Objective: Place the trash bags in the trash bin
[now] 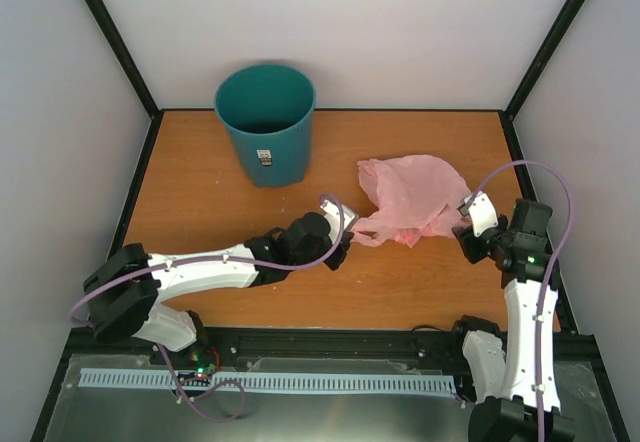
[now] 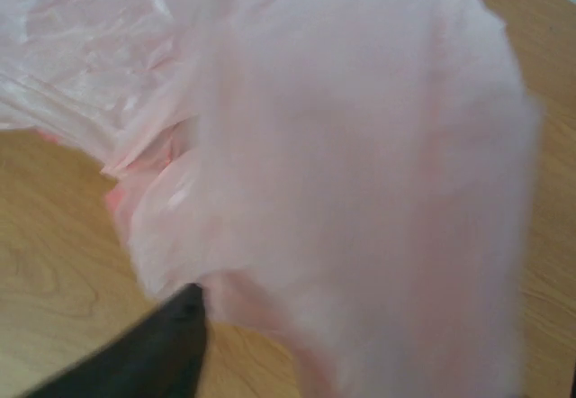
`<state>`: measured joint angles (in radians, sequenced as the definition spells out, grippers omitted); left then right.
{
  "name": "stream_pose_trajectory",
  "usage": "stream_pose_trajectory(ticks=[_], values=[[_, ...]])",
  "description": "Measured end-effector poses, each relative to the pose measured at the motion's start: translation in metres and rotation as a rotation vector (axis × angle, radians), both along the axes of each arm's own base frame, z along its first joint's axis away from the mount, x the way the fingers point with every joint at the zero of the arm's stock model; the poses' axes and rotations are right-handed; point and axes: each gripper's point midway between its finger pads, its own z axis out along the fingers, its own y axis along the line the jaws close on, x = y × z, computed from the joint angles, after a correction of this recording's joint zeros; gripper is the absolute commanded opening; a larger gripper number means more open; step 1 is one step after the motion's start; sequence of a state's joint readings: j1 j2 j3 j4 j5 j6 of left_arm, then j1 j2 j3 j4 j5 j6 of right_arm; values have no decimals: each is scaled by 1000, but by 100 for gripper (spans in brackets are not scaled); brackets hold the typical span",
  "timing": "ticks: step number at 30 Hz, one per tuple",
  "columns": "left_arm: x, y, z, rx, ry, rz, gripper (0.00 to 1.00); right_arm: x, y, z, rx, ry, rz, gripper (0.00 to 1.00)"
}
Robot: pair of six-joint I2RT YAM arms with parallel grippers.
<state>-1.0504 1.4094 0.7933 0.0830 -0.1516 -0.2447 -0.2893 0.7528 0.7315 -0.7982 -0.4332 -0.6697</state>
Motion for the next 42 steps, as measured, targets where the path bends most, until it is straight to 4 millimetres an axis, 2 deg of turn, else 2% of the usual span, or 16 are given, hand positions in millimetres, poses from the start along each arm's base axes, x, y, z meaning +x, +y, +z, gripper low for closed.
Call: stream_pose_trajectory(ticks=[3,4,8,13,16,21,24,27,29,32,35,37,39,42], values=[[-5,-7,-5,-19,35,-28,1,-8,1,5,-16,3,6,94],[-6,-10,-6,-30,43,-34,1,-11,2,9,-20,-5,6,99],[-6,-18,-12,-56,69,-42,1,-20,7,45,-51,-77,35,100],[-4,-28,-39,-21,115,-46,1,-24,19,96,-29,-180,75,100],[2,-41,-46,-11,124,-51,1,-22,28,110,40,-192,101,100],[15,-72,-37,-39,117,-77,1,-10,44,119,209,-169,141,99],[17,-87,-31,-67,116,-106,1,2,49,113,298,-181,155,95],[18,-97,-29,-85,118,-127,4,15,49,89,384,-129,126,89],[17,-102,-32,-87,125,-143,12,25,46,71,426,-82,95,85],[13,-106,-38,-84,142,-173,35,34,44,51,465,-15,63,84],[8,-109,-41,-79,157,-205,52,37,44,49,437,-32,53,84],[3,-108,-39,-78,168,-225,59,38,41,50,403,-57,41,84],[-2,-103,-34,-76,175,-233,64,36,38,52,374,-81,26,85],[-14,-81,-19,-71,174,-236,67,31,36,56,346,-122,18,85]])
